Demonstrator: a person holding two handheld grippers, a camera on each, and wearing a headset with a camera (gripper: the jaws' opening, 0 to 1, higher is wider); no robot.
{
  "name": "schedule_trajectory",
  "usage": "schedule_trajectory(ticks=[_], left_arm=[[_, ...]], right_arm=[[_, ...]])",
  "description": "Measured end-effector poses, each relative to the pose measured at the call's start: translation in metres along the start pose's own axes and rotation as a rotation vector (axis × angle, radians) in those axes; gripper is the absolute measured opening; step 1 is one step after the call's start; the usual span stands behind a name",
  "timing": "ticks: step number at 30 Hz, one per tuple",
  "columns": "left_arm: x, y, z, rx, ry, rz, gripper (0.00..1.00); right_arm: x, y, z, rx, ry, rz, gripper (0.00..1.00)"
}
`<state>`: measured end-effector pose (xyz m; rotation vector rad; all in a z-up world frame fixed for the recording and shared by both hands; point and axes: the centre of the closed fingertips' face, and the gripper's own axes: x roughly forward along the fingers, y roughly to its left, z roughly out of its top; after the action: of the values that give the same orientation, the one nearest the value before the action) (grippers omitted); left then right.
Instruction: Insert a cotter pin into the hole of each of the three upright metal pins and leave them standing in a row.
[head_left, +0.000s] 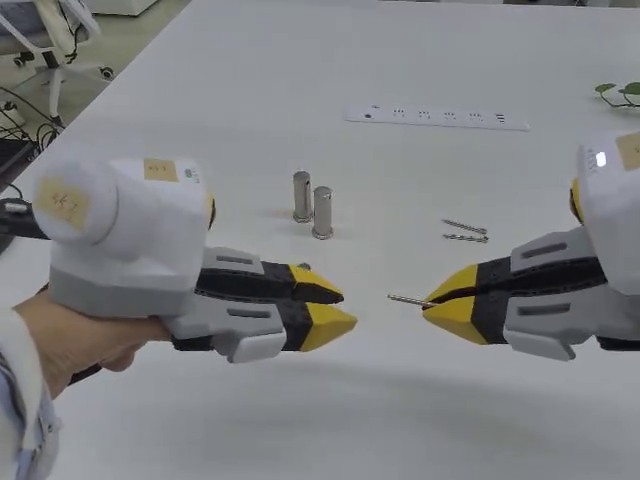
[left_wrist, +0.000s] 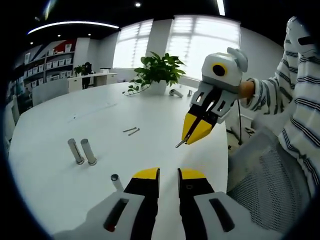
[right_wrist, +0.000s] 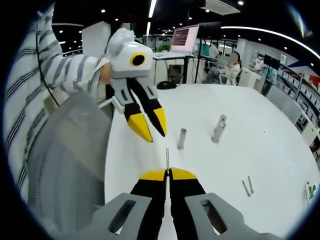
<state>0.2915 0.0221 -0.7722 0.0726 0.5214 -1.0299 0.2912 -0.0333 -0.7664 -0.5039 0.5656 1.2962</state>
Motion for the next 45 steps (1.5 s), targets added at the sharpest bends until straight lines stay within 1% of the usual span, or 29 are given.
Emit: schedule_trajectory(ticks=[4, 7, 10, 13, 15, 17, 21, 23, 32, 33, 36, 42, 45], left_arm=[[-0.006, 0.013, -0.008, -0.018, 0.012, 0.041, 0.13], [-0.009, 0.022, -0.014, -0.022, 0.022, 0.072, 0.13], [-0.01, 0.033, -0.02, -0.039, 0.031, 0.103, 0.13], [-0.01, 0.039, -0.024, -0.043, 0.037, 0.122, 0.13], [-0.009, 0.043, -0.027, -0.083, 0.038, 0.133, 0.14], [-0.007, 0.047, -0.032, -0.081, 0.045, 0.141, 0.14], [-0.004, 0.054, -0.041, -0.101, 0.061, 0.164, 0.15], [-0.003, 0.058, -0.043, -0.101, 0.068, 0.183, 0.16], [0.003, 0.071, -0.047, -0.112, 0.057, 0.235, 0.16], [0.004, 0.072, -0.048, -0.115, 0.061, 0.235, 0.16], [0.008, 0.073, -0.052, -0.101, 0.08, 0.235, 0.16], [0.017, 0.076, -0.051, -0.088, 0.074, 0.24, 0.16], [0.02, 0.077, -0.051, -0.087, 0.068, 0.245, 0.16]], right_arm=[[0.005, -0.005, -0.001, 0.007, 0.006, -0.01, 0.02], [0.01, -0.009, -0.001, 0.013, 0.013, -0.018, 0.02], [0.013, -0.012, -0.002, 0.018, 0.016, -0.023, 0.02], [0.017, -0.016, -0.003, 0.018, 0.026, -0.029, 0.02], [0.018, -0.019, -0.003, 0.016, 0.029, -0.036, 0.02], [0.02, -0.021, -0.003, 0.022, 0.03, -0.036, 0.02], [0.027, -0.022, -0.005, 0.019, 0.044, -0.033, 0.02], [0.029, -0.022, -0.006, 0.02, 0.046, -0.032, 0.02], [0.039, -0.022, -0.011, 0.056, 0.052, -0.037, 0.02], [0.04, -0.022, -0.011, 0.058, 0.052, -0.038, 0.02], [0.044, -0.023, -0.013, 0.056, 0.057, -0.049, 0.02], [0.05, -0.025, -0.013, 0.068, 0.053, -0.06, 0.02], [0.055, -0.027, -0.014, 0.045, 0.072, -0.07, 0.02]])
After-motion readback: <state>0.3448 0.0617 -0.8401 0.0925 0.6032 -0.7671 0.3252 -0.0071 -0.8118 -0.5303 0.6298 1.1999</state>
